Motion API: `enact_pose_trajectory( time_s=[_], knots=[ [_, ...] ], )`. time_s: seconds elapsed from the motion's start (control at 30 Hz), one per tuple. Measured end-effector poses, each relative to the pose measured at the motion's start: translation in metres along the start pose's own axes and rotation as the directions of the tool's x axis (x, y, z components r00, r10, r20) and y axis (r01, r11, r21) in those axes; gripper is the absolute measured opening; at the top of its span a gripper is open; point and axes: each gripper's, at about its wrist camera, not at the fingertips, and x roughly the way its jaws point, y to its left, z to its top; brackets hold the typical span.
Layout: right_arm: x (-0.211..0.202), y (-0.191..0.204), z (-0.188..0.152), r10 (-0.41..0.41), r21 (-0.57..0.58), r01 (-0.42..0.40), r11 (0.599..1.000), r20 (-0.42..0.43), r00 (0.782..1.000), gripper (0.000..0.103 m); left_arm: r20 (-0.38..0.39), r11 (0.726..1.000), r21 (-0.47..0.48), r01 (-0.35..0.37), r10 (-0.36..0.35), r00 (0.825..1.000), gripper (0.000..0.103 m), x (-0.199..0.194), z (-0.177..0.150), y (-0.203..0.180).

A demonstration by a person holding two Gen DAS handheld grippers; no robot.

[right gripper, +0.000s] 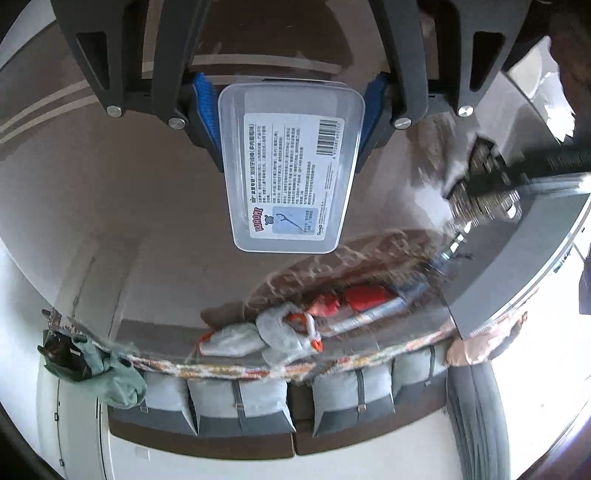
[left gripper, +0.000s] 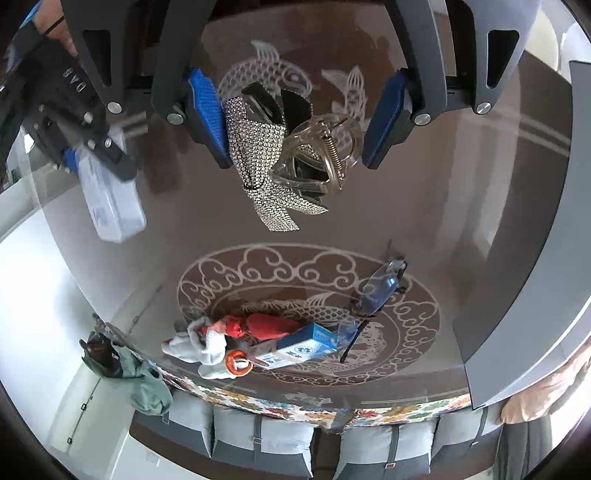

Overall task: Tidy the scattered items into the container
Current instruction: 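Carry the bow clip and plastic box over the cardboard box with both tools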

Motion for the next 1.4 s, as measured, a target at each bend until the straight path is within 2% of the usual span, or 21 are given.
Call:
enact_pose_trajectory(
  time_s=[0.23, 0.4, 0.7, 0.83, 0.97, 1.07, 1.2, 1.3, 1.4],
  knots=[
    [-0.016, 0.015, 0.005, 0.037, 0.032, -0.037, 0.999, 0.009, 0.999, 0.062, 0.063, 1.0, -0.01, 0.001, 0.0, 0.998, 0.069, -0.024, -0.004, 0.013],
    [-0.02, 0.033, 0.01, 0.06, 0.014, -0.06, 0.998, 0.002, 0.998, 0.062, 0.069, 0.999, -0.037, 0.006, -0.003, 0.998, 0.069, -0.03, -0.006, 0.023],
    [-0.001, 0.073, 0.011, 0.094, -0.066, -0.098, 0.993, -0.061, 0.994, 0.062, 0.072, 0.996, -0.091, -0.005, 0.012, 0.997, 0.069, -0.041, -0.007, 0.043],
    [-0.003, 0.103, 0.034, 0.143, -0.101, -0.147, 0.984, -0.045, 0.989, 0.062, 0.112, 0.987, -0.163, 0.01, 0.008, 0.994, 0.069, -0.068, 0.0, 0.07],
    [-0.007, 0.146, 0.064, 0.214, -0.157, -0.213, 0.964, -0.016, 0.977, 0.062, 0.194, 0.97, -0.241, 0.01, 0.039, 0.98, 0.069, -0.111, 0.017, 0.11],
    [-0.009, 0.199, 0.096, 0.297, -0.228, -0.288, 0.93, 0.006, 0.955, 0.062, 0.264, 0.948, -0.317, -0.019, 0.107, 0.959, 0.069, -0.148, 0.032, 0.157],
    [-0.002, 0.277, 0.133, 0.395, -0.321, -0.372, 0.871, 0.008, 0.919, 0.062, 0.298, 0.897, -0.435, -0.081, 0.229, 0.927, 0.069, -0.178, 0.048, 0.237],
    [0.014, 0.348, 0.158, 0.453, -0.402, -0.418, 0.815, -0.01, 0.891, 0.062, 0.27, 0.853, -0.509, -0.11, 0.28, 0.921, 0.069, -0.179, 0.058, 0.297],
    [0.038, 0.41, 0.173, 0.477, -0.455, -0.444, 0.772, -0.047, 0.878, 0.062, 0.221, 0.813, -0.568, -0.13, 0.303, 0.927, 0.069, -0.17, 0.066, 0.351]
  ],
)
